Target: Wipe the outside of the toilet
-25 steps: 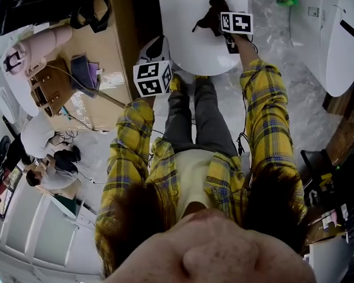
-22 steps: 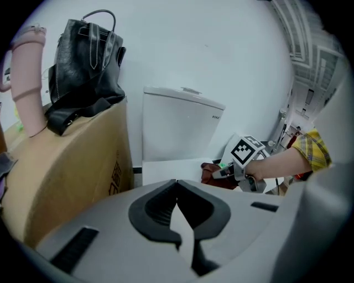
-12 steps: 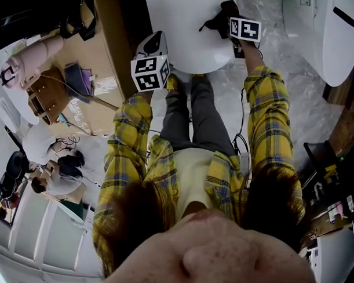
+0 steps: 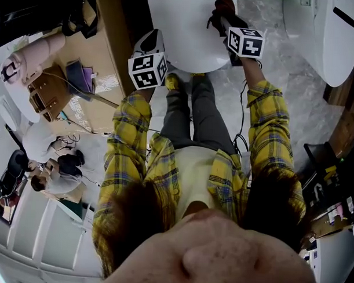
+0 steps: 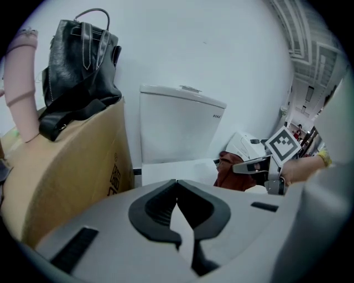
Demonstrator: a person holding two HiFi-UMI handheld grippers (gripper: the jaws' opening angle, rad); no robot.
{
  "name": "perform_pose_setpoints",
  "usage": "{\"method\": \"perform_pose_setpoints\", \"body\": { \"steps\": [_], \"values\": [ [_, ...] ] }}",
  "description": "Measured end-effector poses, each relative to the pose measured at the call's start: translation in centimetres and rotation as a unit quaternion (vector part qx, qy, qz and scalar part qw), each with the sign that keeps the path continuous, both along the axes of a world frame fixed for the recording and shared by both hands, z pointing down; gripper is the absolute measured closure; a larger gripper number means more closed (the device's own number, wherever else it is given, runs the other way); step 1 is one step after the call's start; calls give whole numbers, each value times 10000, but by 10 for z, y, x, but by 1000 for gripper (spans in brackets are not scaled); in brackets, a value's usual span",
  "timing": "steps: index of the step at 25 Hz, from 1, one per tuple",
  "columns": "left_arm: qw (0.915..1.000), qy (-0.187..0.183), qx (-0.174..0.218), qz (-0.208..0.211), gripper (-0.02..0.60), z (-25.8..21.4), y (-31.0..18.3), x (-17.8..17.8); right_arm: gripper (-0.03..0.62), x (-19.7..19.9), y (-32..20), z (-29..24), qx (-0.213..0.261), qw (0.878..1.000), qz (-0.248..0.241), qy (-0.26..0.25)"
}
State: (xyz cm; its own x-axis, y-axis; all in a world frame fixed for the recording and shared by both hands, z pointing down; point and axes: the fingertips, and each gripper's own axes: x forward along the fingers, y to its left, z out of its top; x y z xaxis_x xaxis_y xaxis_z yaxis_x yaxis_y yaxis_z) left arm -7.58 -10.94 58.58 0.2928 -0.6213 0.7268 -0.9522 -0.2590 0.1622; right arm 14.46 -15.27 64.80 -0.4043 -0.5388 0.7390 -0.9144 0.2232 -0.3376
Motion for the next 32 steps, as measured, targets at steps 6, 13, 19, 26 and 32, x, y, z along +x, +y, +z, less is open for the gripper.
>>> {"method": "perform_pose_setpoints", "body": {
  "steps": [6,13,19,26,32],
  "values": [
    [9998,-64,45,-164,574,-2,5,-17,468,-59,10,-36,328,9974,-513,-377],
    [9991,-68,82,-401,574,-3,11,-39,468,-134,27,-43,292,9912,-1053,-742],
    [9987,-209,46,-467,574,-2,13,-50,468,-189,46,-21,-30,9859,-1393,-925],
    [9985,-157,0,-525,574,2,16,-54,468,-220,54,23,-761,9798,-1458,-1134],
    [9986,-153,-59,-507,574,5,18,-54,468,-210,52,54,-1271,9795,-1286,-889]
  ]
}}
